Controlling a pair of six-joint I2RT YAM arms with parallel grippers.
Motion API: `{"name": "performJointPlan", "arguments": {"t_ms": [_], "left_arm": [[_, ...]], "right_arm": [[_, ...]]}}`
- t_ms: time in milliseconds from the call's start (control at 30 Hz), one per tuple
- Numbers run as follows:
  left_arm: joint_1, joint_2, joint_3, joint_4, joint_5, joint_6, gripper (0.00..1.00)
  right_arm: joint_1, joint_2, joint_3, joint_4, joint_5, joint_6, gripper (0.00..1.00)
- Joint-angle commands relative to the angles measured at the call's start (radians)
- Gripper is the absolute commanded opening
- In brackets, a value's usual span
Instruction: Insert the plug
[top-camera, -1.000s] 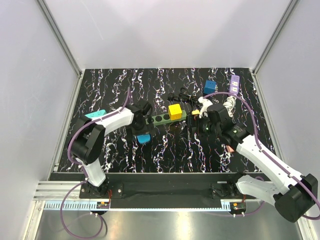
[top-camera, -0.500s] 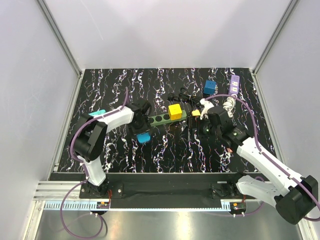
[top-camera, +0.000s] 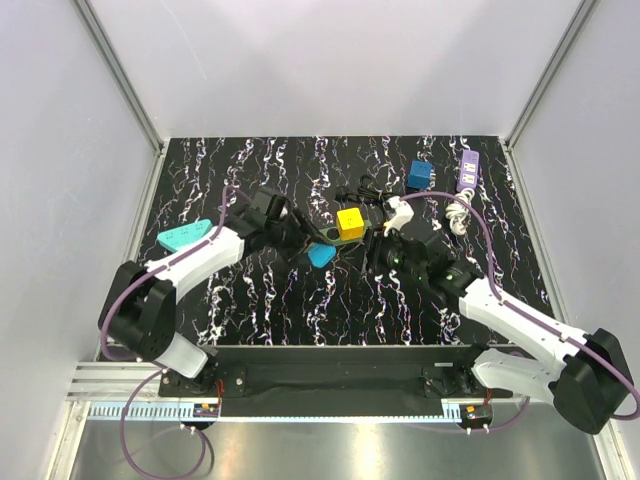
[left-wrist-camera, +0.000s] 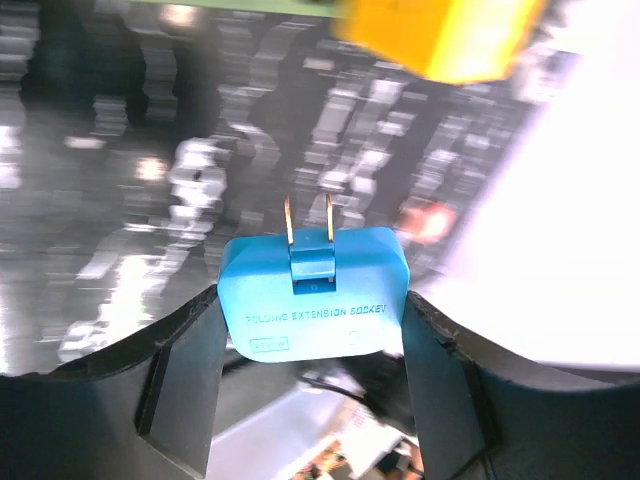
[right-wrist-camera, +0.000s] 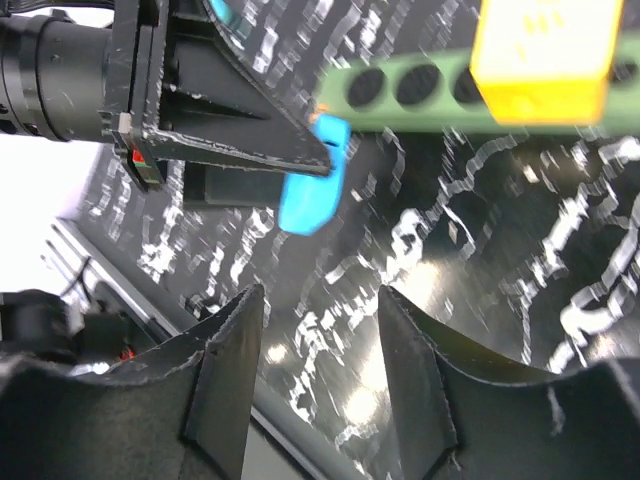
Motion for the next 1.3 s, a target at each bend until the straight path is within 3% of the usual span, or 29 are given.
{"name": "performJointPlan", "arguments": {"t_ms": [0, 300, 700, 833, 1100, 1167, 1267], "left_arm": [[0.0, -0.058, 0.037, 0.111, 0.106, -0.116, 0.0], [0.0, -0.139, -0.016, 0.178, 0.118, -0.193, 0.0], [-0.001, -0.257, -0.125, 0.299, 0.107, -0.353, 0.0], [-0.001, -0.262, -0.114, 0.304, 0.112, -0.379, 0.0], [-0.001, -0.305, -0.147, 0.331, 0.021, -0.446, 0.0], [-0.001, -0.31, -0.157, 0.356, 0.006, -0.471, 0.0], [-0.001, -0.304, -0.15, 0.365, 0.014, -0.471, 0.0]], "right_arm": [[0.041, 0.018, 0.016, 0.184, 0.04, 0.01, 0.56], [0.133, 0.157, 0.149, 0.149, 0.215, -0.05, 0.55], [0.232, 0.242, 0.191, 0.305, 0.501, -0.035, 0.47], [0.24, 0.283, 0.229, 0.307, 0.538, -0.033, 0.4], [0.272, 0.303, 0.246, 0.296, 0.636, 0.008, 0.42], [0.274, 0.297, 0.234, 0.308, 0.649, 0.014, 0.4], [0.277, 0.286, 0.208, 0.348, 0.675, 0.016, 0.24]]}}
